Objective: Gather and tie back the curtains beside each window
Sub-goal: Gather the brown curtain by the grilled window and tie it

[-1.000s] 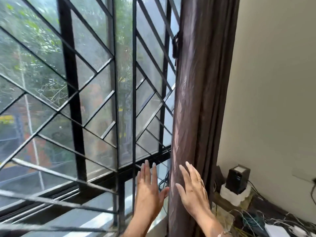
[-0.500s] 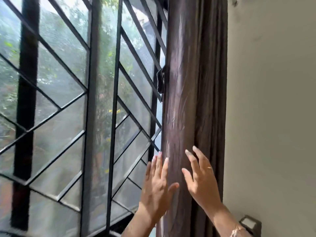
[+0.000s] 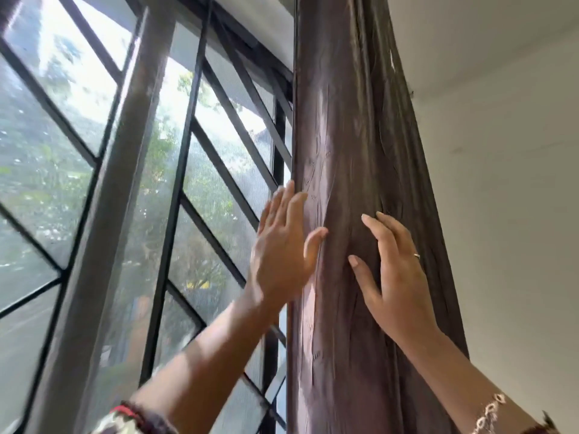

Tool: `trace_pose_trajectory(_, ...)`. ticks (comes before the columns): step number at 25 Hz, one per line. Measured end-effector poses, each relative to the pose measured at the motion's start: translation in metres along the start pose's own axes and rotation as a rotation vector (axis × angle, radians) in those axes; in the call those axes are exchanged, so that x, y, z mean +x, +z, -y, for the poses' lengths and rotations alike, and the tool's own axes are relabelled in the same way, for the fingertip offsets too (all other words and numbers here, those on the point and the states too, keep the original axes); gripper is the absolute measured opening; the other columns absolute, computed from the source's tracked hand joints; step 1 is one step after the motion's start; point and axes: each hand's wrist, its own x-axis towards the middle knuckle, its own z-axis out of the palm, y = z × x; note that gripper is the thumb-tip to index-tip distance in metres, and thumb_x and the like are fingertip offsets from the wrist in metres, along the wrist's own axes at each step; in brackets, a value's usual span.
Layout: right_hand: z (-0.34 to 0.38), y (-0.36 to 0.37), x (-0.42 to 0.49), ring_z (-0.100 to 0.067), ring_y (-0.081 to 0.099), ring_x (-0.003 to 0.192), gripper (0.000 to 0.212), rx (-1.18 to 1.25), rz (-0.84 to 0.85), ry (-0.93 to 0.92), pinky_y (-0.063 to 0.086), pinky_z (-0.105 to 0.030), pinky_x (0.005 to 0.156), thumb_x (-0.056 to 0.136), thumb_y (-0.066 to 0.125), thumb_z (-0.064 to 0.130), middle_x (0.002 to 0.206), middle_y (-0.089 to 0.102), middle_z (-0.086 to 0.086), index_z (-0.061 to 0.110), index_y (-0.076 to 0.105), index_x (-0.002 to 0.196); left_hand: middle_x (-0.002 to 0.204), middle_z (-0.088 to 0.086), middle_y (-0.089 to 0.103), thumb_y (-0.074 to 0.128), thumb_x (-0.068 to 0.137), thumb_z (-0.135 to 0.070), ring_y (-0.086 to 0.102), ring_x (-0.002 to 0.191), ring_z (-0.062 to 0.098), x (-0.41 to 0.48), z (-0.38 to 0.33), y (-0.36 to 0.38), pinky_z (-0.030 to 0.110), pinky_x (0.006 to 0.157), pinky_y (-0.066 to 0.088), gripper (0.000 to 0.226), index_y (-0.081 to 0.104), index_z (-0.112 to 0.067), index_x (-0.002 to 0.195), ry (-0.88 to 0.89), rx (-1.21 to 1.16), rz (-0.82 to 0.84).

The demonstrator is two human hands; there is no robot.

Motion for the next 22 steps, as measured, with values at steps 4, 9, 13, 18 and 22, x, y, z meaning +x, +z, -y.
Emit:
trace_pose_trajectory(4, -0.016, 0.017, 0.051, -0.019, 0.049, 0.117, 0.05, 0.109, -0.053, -0.05, 0.04, -0.028, 0.092, 0.088, 0.059, 0.018, 0.131, 0.046, -0.011, 0.008, 0.043, 0.134, 0.121, 0.022, 0.055, 0.05, 0.093, -0.023, 0.053, 0.106, 0.028, 0.084, 0.018, 0.008, 0.029, 0.086, 0.039, 0.042, 0.041, -0.003, 0.129, -0.126, -0.088, -0.072)
trace_pose_trajectory(9, -0.033, 0.037, 0.105, 0.003, 0.036, 0.112, 0.052, 0.256, -0.08, -0.05, 0.03, -0.023, 0.098, 0.09, 0.053, 0.03, 0.135, 0.043, 0.0, 0.017, 0.037, 0.137, 0.128, 0.013, 0.051, 0.048, 0.092, -0.043, 0.056, 0.101, 0.024, 0.148, 0.025, 0.029, 0.033, 0.08, 0.05, 0.05, 0.035, -0.013, 0.131, -0.61, -0.534, 0.117)
trace_pose_trajectory(13, -0.041, 0.051, 0.14, 0.0, 0.037, 0.12, 0.057, 0.437, -0.109, -0.012, 0.031, -0.028, 0.105, 0.086, 0.051, 0.041, 0.138, 0.042, 0.006, 0.024, 0.035, 0.138, 0.103, 0.016, 0.06, 0.058, 0.087, -0.015, 0.058, 0.086, 0.029, 0.157, 0.037, 0.003, 0.03, 0.068, 0.041, 0.048, 0.034, -0.02, 0.129, -0.396, -0.11, -0.101)
trace_pose_trajectory(18, -0.009, 0.072, 0.161, -0.016, 0.046, 0.122, 0.058, 0.559, -0.105, 0.029, 0.035, -0.036, 0.105, 0.085, 0.056, 0.036, 0.131, 0.048, -0.002, 0.022, 0.036, 0.138, 0.108, 0.011, 0.053, 0.027, 0.096, -0.007, 0.063, 0.086, 0.033, 0.162, 0.064, -0.126, 0.034, 0.06, 0.038, 0.061, 0.006, -0.03, 0.147, 0.201, 1.337, 0.016)
trace_pose_trajectory(22, 0.055, 0.08, 0.174, -0.022, 0.044, 0.124, 0.058, 0.559, -0.06, 0.029, 0.031, -0.031, 0.103, 0.085, 0.059, 0.031, 0.132, 0.048, -0.009, 0.016, 0.038, 0.138, 0.102, 0.011, 0.062, 0.03, 0.097, -0.01, 0.065, 0.089, 0.03, 0.194, 0.05, -0.282, 0.031, 0.059, 0.039, 0.052, 0.018, -0.019, 0.146, 0.265, 1.75, 0.046)
